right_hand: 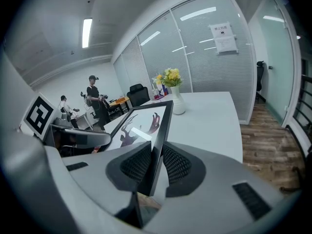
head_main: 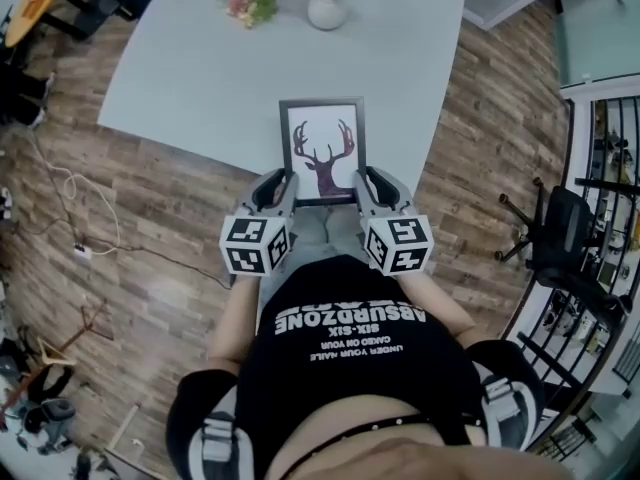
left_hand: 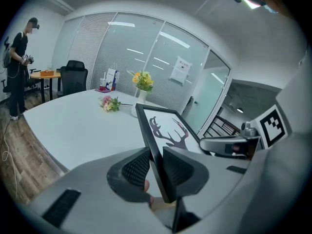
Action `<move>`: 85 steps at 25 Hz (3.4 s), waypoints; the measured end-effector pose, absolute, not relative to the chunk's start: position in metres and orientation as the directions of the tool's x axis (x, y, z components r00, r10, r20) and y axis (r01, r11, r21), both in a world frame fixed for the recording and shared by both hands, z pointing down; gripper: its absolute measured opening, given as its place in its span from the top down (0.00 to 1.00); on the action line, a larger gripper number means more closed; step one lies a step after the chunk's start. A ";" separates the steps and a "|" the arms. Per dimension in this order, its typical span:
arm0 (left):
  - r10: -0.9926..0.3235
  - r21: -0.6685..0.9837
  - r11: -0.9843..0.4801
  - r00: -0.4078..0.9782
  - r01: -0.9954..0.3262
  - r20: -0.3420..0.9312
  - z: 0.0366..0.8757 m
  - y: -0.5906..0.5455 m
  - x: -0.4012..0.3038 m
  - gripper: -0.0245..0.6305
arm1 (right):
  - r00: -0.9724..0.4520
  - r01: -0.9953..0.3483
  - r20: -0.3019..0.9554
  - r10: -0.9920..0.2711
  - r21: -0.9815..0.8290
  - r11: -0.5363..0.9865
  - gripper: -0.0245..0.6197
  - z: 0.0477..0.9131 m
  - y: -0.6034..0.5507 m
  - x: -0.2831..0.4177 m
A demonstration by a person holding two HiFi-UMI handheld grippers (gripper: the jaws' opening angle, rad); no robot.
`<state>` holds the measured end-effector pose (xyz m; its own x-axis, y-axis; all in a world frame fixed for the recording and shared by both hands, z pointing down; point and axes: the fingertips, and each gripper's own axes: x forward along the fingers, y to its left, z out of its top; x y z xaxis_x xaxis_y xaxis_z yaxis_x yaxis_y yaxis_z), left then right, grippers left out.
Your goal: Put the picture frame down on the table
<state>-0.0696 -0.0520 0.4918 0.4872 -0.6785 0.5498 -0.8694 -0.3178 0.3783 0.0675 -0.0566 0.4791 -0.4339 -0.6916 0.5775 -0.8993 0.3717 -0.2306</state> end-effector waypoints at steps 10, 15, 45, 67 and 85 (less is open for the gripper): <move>-0.647 0.381 -0.320 0.494 -0.867 0.581 0.518 -0.058 -0.070 0.82 | -0.418 -0.906 0.613 -0.670 -0.234 0.352 0.83 0.506 -0.062 0.067; -0.623 0.377 -0.330 0.500 -0.865 0.602 0.534 -0.063 -0.071 0.82 | -0.412 -0.909 0.630 -0.658 -0.240 0.340 0.83 0.520 -0.066 0.065; -0.529 0.383 -0.305 0.490 -0.872 0.693 0.594 -0.063 -0.066 0.81 | -0.389 -0.916 0.713 -0.584 -0.230 0.329 0.83 0.579 -0.069 0.068; -0.480 0.384 -0.297 0.485 -0.874 0.731 0.627 -0.072 -0.069 0.81 | -0.370 -0.921 0.754 -0.543 -0.217 0.325 0.83 0.612 -0.079 0.064; -0.449 0.366 -0.299 0.468 -0.881 0.761 0.649 -0.071 -0.068 0.81 | -0.358 -0.923 0.795 -0.491 -0.222 0.314 0.82 0.641 -0.076 0.065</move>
